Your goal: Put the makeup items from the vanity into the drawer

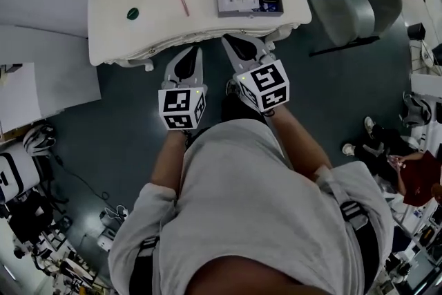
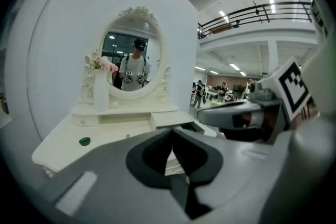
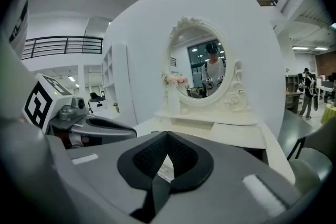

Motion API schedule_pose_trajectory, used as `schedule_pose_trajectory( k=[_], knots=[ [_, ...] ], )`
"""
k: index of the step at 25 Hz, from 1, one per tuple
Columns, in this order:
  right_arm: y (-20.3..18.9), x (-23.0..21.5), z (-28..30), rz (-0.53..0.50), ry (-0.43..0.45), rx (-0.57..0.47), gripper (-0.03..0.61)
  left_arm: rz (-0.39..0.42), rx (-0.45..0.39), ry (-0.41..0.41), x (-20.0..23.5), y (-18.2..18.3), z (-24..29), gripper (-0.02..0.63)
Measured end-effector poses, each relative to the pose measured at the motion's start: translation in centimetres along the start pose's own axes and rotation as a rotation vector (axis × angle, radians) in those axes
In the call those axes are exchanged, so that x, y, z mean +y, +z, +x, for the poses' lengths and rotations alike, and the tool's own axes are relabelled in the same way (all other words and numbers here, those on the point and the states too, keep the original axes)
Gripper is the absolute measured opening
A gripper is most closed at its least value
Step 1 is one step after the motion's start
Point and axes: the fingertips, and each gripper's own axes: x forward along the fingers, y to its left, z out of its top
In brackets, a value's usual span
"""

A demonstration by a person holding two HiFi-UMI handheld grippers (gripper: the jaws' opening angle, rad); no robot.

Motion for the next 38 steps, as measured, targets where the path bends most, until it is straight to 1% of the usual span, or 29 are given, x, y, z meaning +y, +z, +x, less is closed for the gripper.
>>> schedule_pose_trajectory(
  k=[4, 8, 10, 12, 14, 17, 20, 24, 28, 32, 38],
  knots=[
    [0.1, -0.7, 3.6, -0.028, 0.046, 0.057, 0.0, -0.008, 0.037, -0.011, 1.9, -0.2, 2.3, 0.003],
    [0.2, -0.1, 7.2, -0.04, 0.085, 0.109, 0.0, 0.006, 0.075, 0.007, 5.9, -0.3, 3.6, 0.003],
    [0.0, 0.1, 9.2, -0.044, 0.093, 0.135, 0.0, 0.016, 0.091, 0.003, 7.9, -0.2, 4.6, 0.003],
    [-0.2, 0.4, 11.0, -0.043, 0.097, 0.165, 0.0, 0.044, 0.116, -0.039, 9.2, -0.4, 5.8, 0.003],
    [-0.3, 0.6, 12.8, -0.046, 0.098, 0.196, 0.0, 0.093, 0.145, -0.104, 10.3, -0.4, 6.8, 0.003],
    [-0.1, 0.6, 15.4, -0.04, 0.079, 0.235, 0.0, 0.158, 0.181, -0.171, 12.5, -0.3, 7.9, 0.003],
    [-0.3, 0.4, 17.3, -0.018, 0.051, 0.271, 0.0, 0.171, 0.219, -0.215, 14.9, -0.9, 9.1, 0.003],
    [-1.3, 0.8, 20.2, 0.035, 0.045, 0.311, 0.0, 0.193, 0.26, -0.274, 18.3, -1.6, 10.8, 0.003],
    [-2.4, 1.6, 22.5, 0.074, 0.018, 0.365, 0.0, 0.217, 0.308, -0.331, 21.0, -2.4, 11.8, 0.003],
    [-3.2, 1.7, 24.5, 0.133, -0.013, 0.414, 0.0, 0.269, 0.36, -0.357, 23.7, -3.6, 12.4, 0.003],
    [-4.4, 0.4, 27.0, 0.163, -0.072, 0.453, 0.0, 0.366, 0.436, -0.396, 26.4, -5.7, 13.4, 0.003]
  ],
)
